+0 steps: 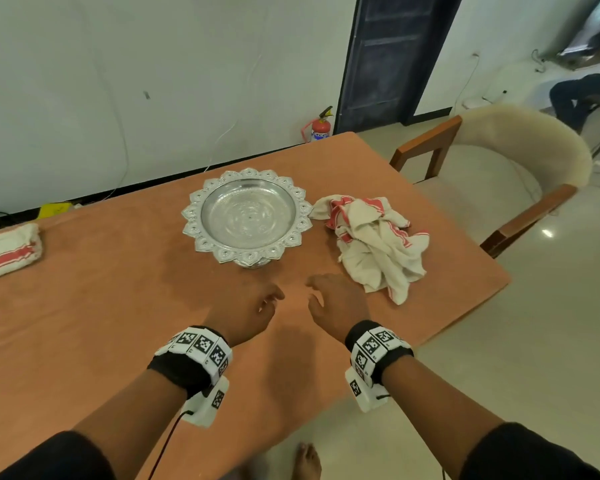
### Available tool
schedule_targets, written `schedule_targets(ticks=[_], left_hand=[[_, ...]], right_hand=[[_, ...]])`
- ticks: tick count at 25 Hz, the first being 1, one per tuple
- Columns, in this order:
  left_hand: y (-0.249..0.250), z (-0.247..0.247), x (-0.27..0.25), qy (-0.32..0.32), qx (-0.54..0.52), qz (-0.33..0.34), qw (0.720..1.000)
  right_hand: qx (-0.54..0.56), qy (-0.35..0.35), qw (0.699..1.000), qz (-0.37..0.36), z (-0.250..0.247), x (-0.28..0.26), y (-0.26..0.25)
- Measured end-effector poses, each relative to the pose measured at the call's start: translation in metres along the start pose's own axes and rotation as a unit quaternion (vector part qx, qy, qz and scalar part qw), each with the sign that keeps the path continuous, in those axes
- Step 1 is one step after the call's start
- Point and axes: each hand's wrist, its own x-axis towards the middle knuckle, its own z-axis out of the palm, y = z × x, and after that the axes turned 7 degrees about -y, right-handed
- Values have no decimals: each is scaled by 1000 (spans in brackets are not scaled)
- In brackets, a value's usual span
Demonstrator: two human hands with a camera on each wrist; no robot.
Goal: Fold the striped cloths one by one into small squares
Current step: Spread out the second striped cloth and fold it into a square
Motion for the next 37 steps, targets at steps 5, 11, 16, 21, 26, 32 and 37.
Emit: schedule_targets(ticks=[5,11,16,21,26,32,37], left_hand=[[35,9,44,-33,-10,0,999],[57,7,97,-52,-48,-2,998],[74,19,137,-45,-61,-7,997],[83,33,201,19,13,-14,1000],[92,43,252,2,65,-103,993],[105,62,282,11,89,-166,982],[95,77,293,80,16,-169,982]], right_hand=[[39,37,995,86,-15,-14,46],[29,67,984,163,-46,-18,72],[15,68,980,187,-62,-5,94],[-11,63,984,167,-84,30,139],[-17,49,990,131,-107,77,186],[-18,9,998,56,-124,124,220],[-16,-23,1000,5,-115,150,234]])
